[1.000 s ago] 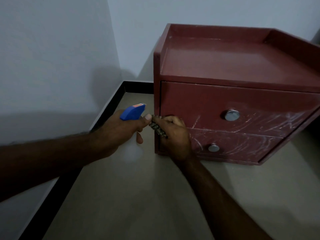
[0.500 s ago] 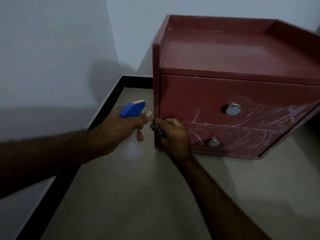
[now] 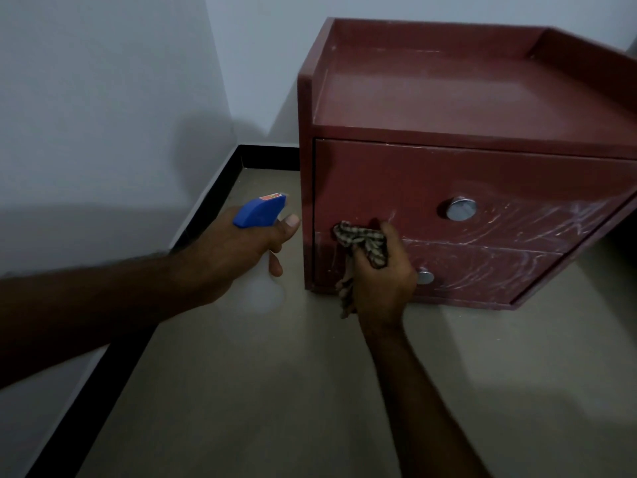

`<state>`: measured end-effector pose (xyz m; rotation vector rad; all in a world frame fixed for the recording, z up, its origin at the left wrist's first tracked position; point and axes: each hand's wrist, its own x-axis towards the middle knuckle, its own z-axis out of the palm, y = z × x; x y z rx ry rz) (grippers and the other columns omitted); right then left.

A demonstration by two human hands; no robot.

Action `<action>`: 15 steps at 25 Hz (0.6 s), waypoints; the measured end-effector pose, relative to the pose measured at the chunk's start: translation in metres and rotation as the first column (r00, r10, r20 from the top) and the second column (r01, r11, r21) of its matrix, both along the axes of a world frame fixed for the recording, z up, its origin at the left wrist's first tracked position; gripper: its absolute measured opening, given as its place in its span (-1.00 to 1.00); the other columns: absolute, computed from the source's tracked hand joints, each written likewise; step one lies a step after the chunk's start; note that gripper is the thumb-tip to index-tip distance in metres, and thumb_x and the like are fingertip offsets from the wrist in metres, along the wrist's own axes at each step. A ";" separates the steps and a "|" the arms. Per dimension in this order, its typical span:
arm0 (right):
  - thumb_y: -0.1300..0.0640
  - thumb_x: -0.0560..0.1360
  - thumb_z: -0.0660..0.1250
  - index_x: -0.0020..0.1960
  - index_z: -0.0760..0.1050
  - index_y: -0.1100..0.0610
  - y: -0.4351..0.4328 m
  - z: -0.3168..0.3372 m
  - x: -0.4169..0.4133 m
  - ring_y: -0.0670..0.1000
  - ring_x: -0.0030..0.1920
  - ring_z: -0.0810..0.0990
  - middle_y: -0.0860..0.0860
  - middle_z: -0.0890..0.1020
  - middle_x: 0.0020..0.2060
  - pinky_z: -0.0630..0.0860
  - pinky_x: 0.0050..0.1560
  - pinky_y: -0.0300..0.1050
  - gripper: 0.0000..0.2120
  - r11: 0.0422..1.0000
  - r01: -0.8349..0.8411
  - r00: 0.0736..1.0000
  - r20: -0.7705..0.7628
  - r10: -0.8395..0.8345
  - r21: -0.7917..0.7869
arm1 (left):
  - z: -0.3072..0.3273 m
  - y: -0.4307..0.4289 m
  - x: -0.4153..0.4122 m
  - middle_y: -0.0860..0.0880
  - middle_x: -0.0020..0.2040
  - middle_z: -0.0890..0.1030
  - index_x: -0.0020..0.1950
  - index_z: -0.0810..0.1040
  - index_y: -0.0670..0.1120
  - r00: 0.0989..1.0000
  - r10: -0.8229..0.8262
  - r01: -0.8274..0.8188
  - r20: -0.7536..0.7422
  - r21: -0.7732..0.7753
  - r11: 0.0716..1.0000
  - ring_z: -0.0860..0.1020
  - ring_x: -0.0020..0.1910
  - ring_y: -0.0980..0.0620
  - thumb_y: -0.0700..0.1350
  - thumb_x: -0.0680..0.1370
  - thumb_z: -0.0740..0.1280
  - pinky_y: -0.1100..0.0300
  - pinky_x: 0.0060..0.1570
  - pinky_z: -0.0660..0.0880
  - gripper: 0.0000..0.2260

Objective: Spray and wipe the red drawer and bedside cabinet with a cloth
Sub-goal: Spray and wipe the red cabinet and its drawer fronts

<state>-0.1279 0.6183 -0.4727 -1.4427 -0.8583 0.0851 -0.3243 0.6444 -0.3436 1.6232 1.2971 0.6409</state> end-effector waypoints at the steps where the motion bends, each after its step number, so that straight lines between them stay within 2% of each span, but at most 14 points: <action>1: 0.28 0.45 0.55 0.37 0.60 0.14 -0.002 0.002 0.002 -0.12 0.08 0.70 -0.10 0.71 0.06 0.62 0.25 -0.03 -0.50 0.999 0.032 0.986 -0.162 -0.031 0.006 | -0.001 0.000 0.000 -0.10 -0.25 0.70 0.33 0.45 0.04 1.000 -0.002 0.002 -0.008 0.001 1.000 0.67 -0.12 0.05 0.19 0.55 0.36 0.01 0.23 0.46 -0.58; 2: 0.26 0.43 0.57 0.37 0.59 0.13 -0.004 0.004 0.001 -0.13 0.09 0.69 -0.13 0.70 0.06 0.62 0.25 -0.01 -0.48 0.998 0.063 0.965 -0.255 -0.060 0.007 | -0.002 0.000 0.000 -0.09 -0.26 0.70 0.30 0.47 0.05 1.000 -0.003 0.003 -0.017 0.002 1.000 0.67 -0.13 0.07 0.19 0.55 0.36 0.00 0.24 0.46 -0.61; 3: 0.26 0.42 0.59 0.37 0.59 0.13 -0.005 0.006 -0.001 -0.14 0.08 0.69 -0.12 0.70 0.07 0.62 0.25 -0.04 -0.46 0.997 0.076 0.962 -0.264 -0.073 0.002 | -0.002 0.000 0.000 -0.09 -0.25 0.71 0.30 0.47 0.04 1.000 -0.003 0.003 -0.026 -0.002 1.000 0.67 -0.12 0.07 0.20 0.54 0.36 0.00 0.24 0.46 -0.59; 6: 0.25 0.40 0.62 0.35 0.60 0.20 -0.005 0.010 -0.020 -0.11 0.03 0.68 -0.01 0.72 0.08 0.60 0.18 -0.22 -0.46 1.000 0.022 0.999 -0.036 -0.023 -0.020 | -0.001 -0.002 0.000 -0.09 -0.22 0.71 0.40 0.43 0.03 1.000 0.009 -0.009 -0.019 -0.003 1.000 0.70 -0.10 -0.04 0.25 0.48 0.37 0.05 0.13 0.49 -0.44; 8: 0.25 0.39 0.62 0.31 0.62 0.20 -0.002 0.012 -0.022 -0.11 -0.01 0.67 0.02 0.73 0.04 0.61 0.12 -0.23 -0.49 0.998 0.053 0.999 0.006 -0.053 -0.021 | 0.001 -0.004 0.000 -0.09 -0.23 0.71 0.34 0.44 0.06 1.000 0.000 0.001 -0.016 0.009 1.000 0.70 -0.11 -0.05 0.30 0.42 0.37 0.13 0.05 0.49 -0.43; 12: 0.25 0.39 0.58 0.33 0.56 0.10 -0.005 0.016 0.000 -0.06 0.07 0.70 -0.05 0.71 0.07 0.59 0.17 -0.24 -0.47 0.994 0.107 0.968 -0.227 -0.106 -0.010 | 0.002 -0.004 0.001 -0.10 -0.23 0.71 0.29 0.47 0.03 1.000 -0.010 0.010 -0.022 0.015 1.000 0.69 -0.10 -0.04 0.27 0.45 0.36 -0.02 0.22 0.47 -0.49; 15: 0.26 0.43 0.57 0.41 0.52 0.11 -0.006 0.019 -0.002 -0.16 0.07 0.69 -0.08 0.70 0.10 0.62 0.19 -0.19 -0.42 0.999 0.036 0.962 -0.272 -0.039 -0.017 | 0.004 -0.006 0.003 -0.14 -0.18 0.70 0.31 0.48 -0.07 1.000 -0.021 0.022 -0.021 0.011 1.000 0.68 -0.08 -0.05 0.25 0.44 0.35 -0.02 0.27 0.45 -0.43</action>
